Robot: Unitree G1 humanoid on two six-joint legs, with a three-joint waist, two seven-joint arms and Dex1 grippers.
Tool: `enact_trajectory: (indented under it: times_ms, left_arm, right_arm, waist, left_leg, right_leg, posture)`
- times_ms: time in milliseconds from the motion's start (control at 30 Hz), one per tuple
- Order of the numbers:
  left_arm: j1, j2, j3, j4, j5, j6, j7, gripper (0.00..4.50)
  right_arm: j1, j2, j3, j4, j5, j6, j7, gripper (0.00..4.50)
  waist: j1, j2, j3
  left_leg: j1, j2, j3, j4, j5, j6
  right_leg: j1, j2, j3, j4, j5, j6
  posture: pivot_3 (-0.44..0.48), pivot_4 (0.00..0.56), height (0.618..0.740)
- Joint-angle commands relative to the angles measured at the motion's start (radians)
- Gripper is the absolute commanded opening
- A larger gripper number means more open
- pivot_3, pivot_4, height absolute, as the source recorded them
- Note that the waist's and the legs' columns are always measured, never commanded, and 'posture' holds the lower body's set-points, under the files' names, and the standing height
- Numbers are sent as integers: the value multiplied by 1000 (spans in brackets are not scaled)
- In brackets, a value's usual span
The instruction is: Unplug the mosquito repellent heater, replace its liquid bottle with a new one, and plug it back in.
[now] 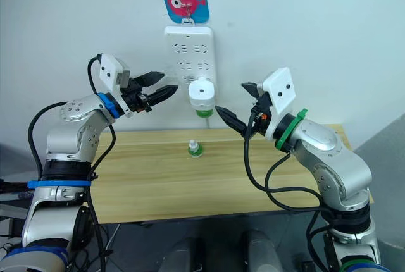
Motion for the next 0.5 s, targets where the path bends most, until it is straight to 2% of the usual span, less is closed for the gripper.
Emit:
enact_trajectory:
  times_ms: [33, 267, 500]
  left_arm:
    - [-108, -30, -32, 150, 52, -120, -62, 2949]
    - [-252, -91, -53, 399, 115, -253, -157, 2949]
    - [-298, -133, -58, 449, 127, -282, -264, 2949]
  right_arm:
    - [33, 1, -4, -45, -8, -17, -20, 4500]
    - [90, -1, -6, -70, -26, -25, -50, 4500]
    - [145, 4, -6, -81, -60, -41, -86, 4500]
  waist:
    - [0, 0, 1]
    - [17, -1, 14]
    - [-2, -2, 25]
  left_leg:
    - [0, 0, 0, 0, 0, 0]
    - [0, -1, -4, 7, -1, 3]
    - [-4, -1, -4, 13, -1, 6]
  right_leg:
    - [0, 0, 0, 0, 0, 0]
    - [3, 0, -3, 2, 0, 0]
    - [3, 0, -2, 1, 2, 3]
  posture:
    - [-201, 262, 740]
    - [-236, 280, 740]
    - [-253, 290, 740]
